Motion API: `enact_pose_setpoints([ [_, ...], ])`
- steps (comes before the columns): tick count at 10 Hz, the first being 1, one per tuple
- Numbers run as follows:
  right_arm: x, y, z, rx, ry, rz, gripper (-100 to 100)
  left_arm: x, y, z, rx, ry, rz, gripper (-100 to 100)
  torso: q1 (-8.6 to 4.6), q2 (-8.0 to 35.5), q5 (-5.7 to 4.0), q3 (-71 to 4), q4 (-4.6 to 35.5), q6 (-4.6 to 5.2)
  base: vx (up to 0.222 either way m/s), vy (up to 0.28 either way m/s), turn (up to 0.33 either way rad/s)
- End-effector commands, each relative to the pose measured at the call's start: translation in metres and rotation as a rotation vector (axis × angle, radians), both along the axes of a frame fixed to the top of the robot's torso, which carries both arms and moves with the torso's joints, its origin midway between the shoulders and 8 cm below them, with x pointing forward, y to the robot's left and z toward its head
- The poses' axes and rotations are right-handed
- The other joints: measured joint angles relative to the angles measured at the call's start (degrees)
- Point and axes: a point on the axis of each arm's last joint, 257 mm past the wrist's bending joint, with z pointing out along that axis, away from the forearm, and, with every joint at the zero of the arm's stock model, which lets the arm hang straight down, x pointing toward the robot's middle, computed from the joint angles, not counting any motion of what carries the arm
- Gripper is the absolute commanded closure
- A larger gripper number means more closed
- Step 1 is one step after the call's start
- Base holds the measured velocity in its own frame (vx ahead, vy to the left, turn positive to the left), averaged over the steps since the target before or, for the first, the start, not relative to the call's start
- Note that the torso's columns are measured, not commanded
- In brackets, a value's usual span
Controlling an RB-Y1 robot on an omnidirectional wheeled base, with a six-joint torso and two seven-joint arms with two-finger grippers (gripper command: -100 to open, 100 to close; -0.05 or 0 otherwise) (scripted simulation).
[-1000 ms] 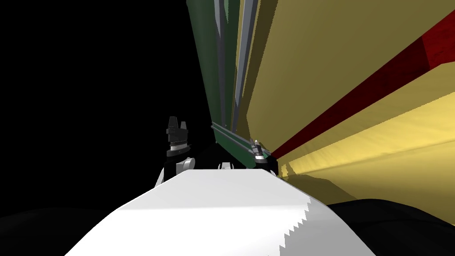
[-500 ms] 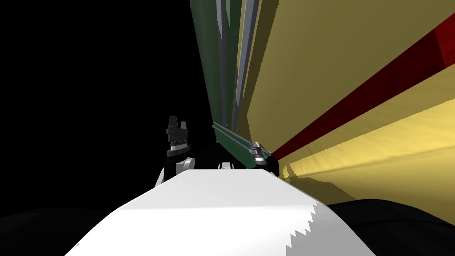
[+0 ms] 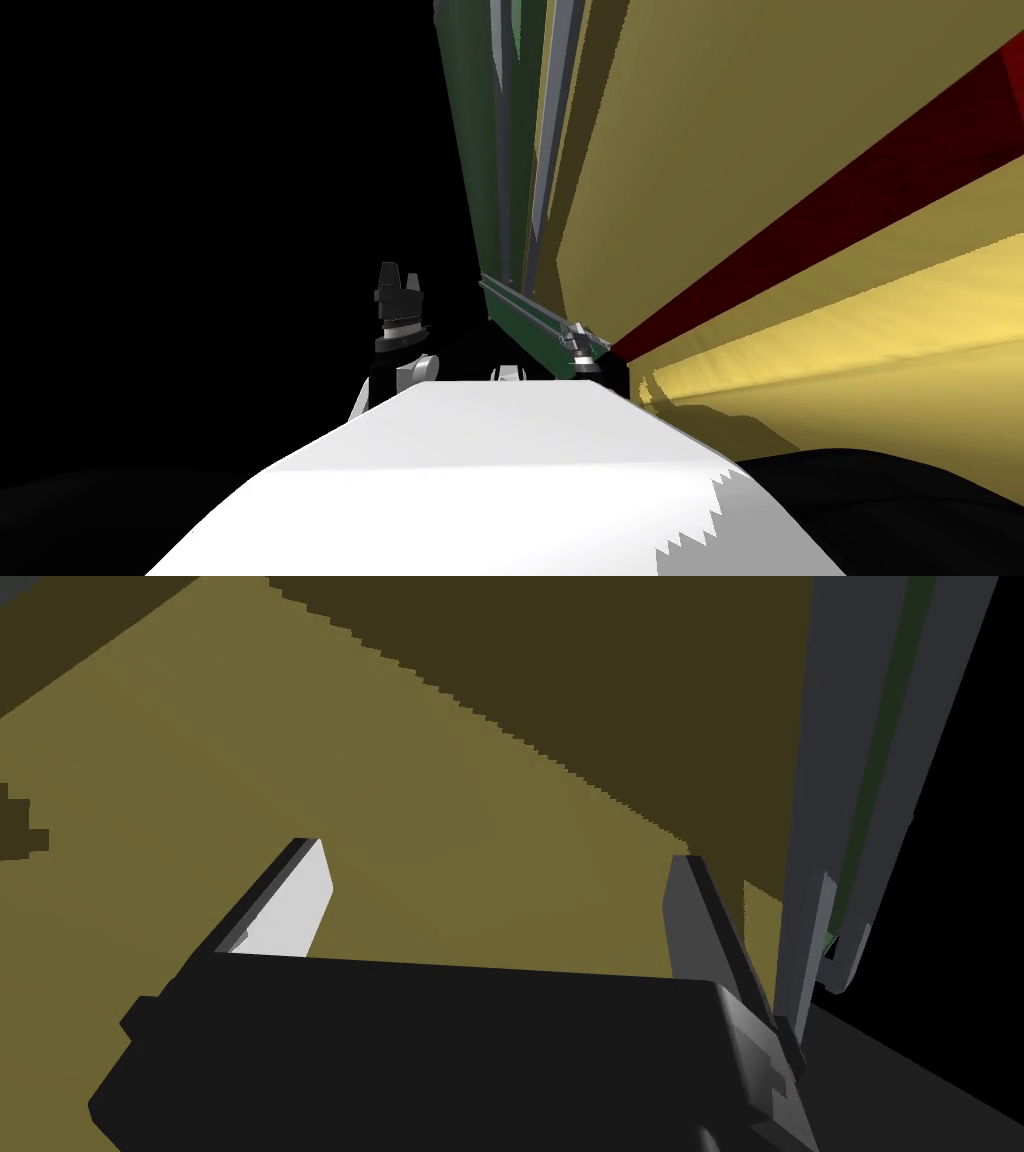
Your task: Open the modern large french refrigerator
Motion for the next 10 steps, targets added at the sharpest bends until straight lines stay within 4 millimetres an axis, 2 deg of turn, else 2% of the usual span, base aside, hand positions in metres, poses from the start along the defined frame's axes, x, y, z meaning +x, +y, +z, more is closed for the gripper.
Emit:
enact_pose_setpoints([
  [1, -0.003, -0.005, -0.019, -0.075, 0.03, -0.025, -100, 0.0, 0.0, 0.0, 0.0, 0.0, 0.0, 0, -0.02, 0.02, -0.01, 0.01, 0.0, -0.03, -0.025, -0.018, 0.056],
  [2, -0.003, -0.005, -0.019, -0.103, 0.03, -0.033, -100, 0.0, 0.0, 0.0, 0.0, 0.0, 0.0, 0, -0.03, 0.03, -0.01, 0.02, 0.01, 0.0, -0.014, -0.008, -0.021],
  [3, -0.004, -0.009, -0.033, -0.134, 0.049, -0.043, -100, 0.0, 0.0, 0.0, 0.0, 0.0, 0.0, 0, 0.0, 0.0, 0.0, 0.0, 0.0, 0.0, -0.019, -0.013, 0.096],
  [4, -0.005, -0.01, -0.037, -0.158, 0.058, -0.051, -100, 0.0, 0.0, 0.0, 0.0, 0.0, 0.0, 0, -0.02, 0.0, 0.0, 0.0, 0.0, -0.03, -0.021, -0.017, 0.056],
  [6, -0.005, -0.01, -0.037, -0.192, 0.058, -0.06, -100, 0.0, 0.0, 0.0, 0.0, 0.0, 0.0, 0, 0.01, 0.0, 0.0, 0.0, 0.0, -0.01, -0.011, -0.005, -0.005],
  [7, -0.007, -0.016, -0.05, -0.233, 0.077, -0.072, -100, 0.0, 0.0, 0.0, 0.0, 0.0, 0.0, 0, 0.03, -0.02, 0.01, -0.01, 0.0, -0.01, -0.022, -0.007, 0.107],
  [9, -0.008, -0.016, -0.054, -0.276, 0.085, -0.084, -100, 0.0, 0.0, 0.0, 0.0, 0.0, 0.0, 0, -0.05, 0.04, -0.01, 0.03, 0.01, 0.0, -0.02, -0.013, 0.024],
  [10, -0.009, -0.021, -0.064, -0.31, 0.098, -0.093, -100, 0.0, 0.0, 0.0, 0.0, 0.0, 0.0, 0, -0.02, 0.0, -0.01, 0.0, 0.0, 0.0, -0.021, -0.009, 0.082],
])
